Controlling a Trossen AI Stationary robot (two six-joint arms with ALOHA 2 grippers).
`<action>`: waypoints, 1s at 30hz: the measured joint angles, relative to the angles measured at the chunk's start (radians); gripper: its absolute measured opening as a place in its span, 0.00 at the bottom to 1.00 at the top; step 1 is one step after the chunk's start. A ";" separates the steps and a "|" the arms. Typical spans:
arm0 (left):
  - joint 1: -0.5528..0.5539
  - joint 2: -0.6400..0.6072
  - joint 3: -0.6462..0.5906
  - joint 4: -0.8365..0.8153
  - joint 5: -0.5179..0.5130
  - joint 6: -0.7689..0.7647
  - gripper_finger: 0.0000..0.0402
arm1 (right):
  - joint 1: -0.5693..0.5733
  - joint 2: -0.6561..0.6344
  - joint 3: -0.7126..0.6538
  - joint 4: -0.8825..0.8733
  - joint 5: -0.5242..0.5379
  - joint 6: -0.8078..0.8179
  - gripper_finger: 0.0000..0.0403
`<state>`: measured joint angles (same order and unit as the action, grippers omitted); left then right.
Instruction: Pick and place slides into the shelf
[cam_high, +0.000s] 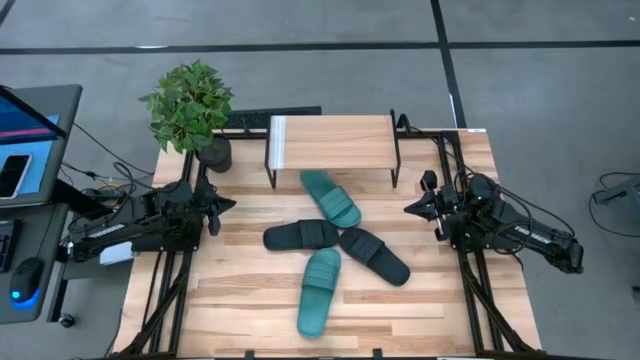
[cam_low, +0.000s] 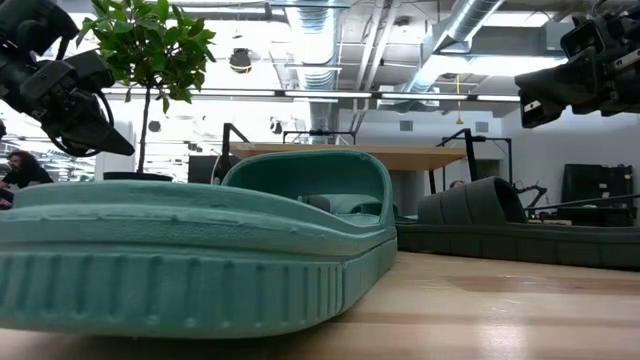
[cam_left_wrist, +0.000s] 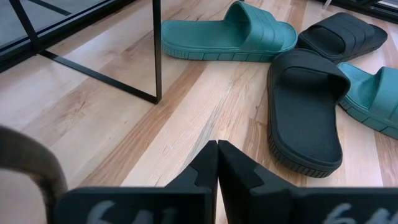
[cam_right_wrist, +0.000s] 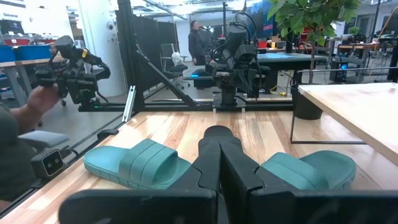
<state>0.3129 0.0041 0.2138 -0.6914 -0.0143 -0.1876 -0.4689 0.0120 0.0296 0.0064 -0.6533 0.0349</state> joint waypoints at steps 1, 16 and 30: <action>0.000 0.000 0.000 0.000 0.000 0.000 0.00 | 0.000 0.000 0.000 0.000 0.000 0.000 0.00; 0.000 0.000 0.000 0.002 -0.027 -0.008 0.00 | 0.000 0.000 0.000 0.000 0.000 0.000 0.00; 0.000 0.000 0.000 -0.011 -0.127 -0.073 0.00 | 0.000 0.000 0.000 0.000 0.000 0.000 0.00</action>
<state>0.3130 0.0040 0.2134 -0.7028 -0.1415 -0.2610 -0.4688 0.0122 0.0296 0.0067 -0.6533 0.0349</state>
